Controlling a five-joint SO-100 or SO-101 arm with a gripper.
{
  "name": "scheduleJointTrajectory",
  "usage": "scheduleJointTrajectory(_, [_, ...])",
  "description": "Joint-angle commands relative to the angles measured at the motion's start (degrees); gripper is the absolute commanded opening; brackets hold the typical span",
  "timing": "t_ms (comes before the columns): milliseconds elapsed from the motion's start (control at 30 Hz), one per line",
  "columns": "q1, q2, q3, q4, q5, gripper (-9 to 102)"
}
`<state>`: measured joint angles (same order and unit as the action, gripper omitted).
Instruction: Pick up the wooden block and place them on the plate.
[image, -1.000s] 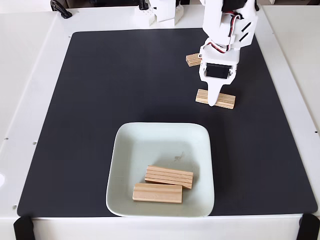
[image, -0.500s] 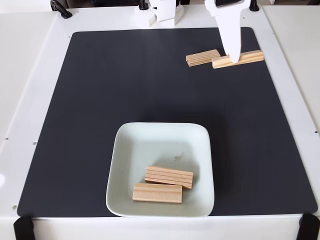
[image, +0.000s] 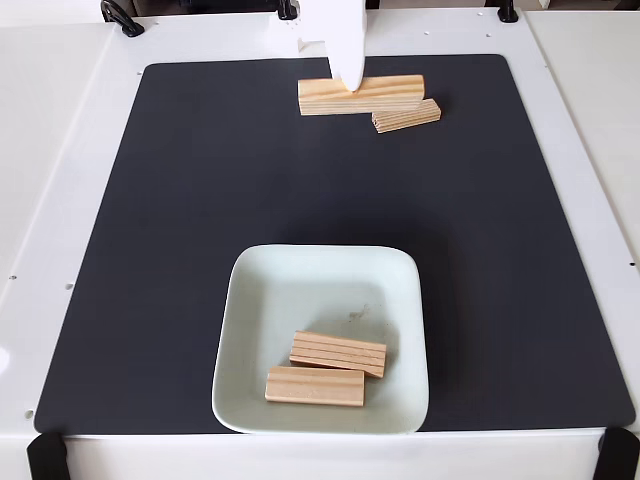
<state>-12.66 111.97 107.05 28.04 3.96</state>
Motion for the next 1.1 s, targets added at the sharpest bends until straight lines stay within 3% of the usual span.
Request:
scheduleJointTrajectory(0, [1.67,-7.47,-12.39,0.62,-0.26,0])
scheduleJointTrajectory(267, [4.66,-36.65,-48.69,21.27,-0.97,0])
scheduleJointTrajectory(467, [5.71,-53.53,-67.85,26.63,-7.03,0])
scheduleJointTrajectory(900, [3.52,-61.00,-71.81,27.16,-8.53,0])
scheduleJointTrajectory(1067, [2.37,-60.73,-71.28,32.43,-8.17,0])
